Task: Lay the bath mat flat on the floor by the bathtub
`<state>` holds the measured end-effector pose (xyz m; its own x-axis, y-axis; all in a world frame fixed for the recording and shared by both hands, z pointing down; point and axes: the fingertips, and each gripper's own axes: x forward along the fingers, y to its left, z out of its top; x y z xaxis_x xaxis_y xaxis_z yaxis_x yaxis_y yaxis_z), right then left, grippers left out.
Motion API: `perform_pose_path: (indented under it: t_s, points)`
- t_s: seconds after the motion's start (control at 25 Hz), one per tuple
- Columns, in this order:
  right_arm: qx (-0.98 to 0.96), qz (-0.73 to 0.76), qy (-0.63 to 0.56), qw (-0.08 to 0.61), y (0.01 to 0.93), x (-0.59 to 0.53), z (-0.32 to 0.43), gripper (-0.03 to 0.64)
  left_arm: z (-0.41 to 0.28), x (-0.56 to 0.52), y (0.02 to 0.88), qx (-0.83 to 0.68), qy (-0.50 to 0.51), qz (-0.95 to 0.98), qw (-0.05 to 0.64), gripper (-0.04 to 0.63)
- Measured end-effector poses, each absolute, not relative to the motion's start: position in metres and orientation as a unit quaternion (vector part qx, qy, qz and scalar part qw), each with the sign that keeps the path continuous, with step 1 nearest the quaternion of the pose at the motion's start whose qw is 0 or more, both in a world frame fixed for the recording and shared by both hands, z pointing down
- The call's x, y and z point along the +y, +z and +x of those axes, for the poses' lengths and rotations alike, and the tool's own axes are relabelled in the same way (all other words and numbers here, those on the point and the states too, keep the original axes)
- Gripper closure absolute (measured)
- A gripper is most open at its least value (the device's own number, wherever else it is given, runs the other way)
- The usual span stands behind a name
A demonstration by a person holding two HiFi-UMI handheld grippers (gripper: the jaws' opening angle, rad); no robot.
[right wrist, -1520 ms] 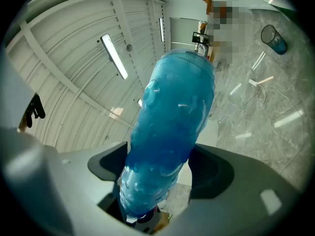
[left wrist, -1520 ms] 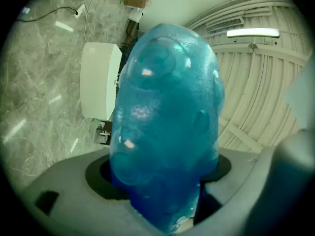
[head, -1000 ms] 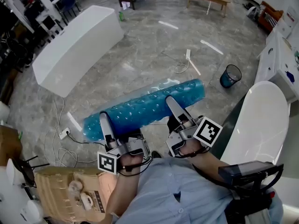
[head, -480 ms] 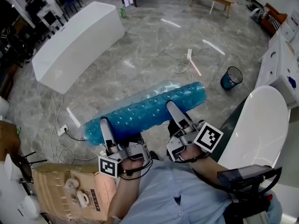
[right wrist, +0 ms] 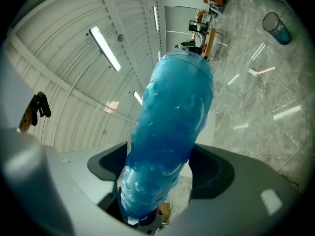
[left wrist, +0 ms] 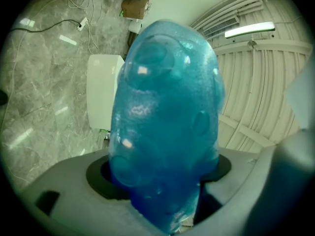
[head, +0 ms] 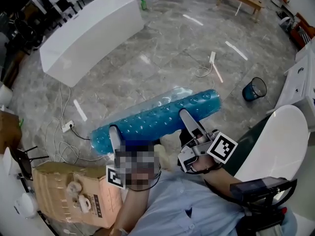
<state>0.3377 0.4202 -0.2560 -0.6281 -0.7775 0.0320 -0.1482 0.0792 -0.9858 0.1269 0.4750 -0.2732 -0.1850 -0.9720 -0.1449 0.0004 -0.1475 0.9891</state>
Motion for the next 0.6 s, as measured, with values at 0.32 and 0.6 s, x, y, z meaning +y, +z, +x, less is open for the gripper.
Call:
perform_pose_path:
  t_s: [0.32, 0.6]
  points:
    - [0.686, -0.339, -0.587, 0.266, -0.227, 0.295, 0.237, 0.222, 0.026, 0.350, -0.243, -0.501, -0.581, 0.485, 0.419, 0.219]
    - [0.698, -0.326, -0.575, 0.276, -0.238, 0.212, 0.164, 0.222, -0.043, 0.262, -0.262, -0.484, -0.594, 0.503, 0.400, 0.221]
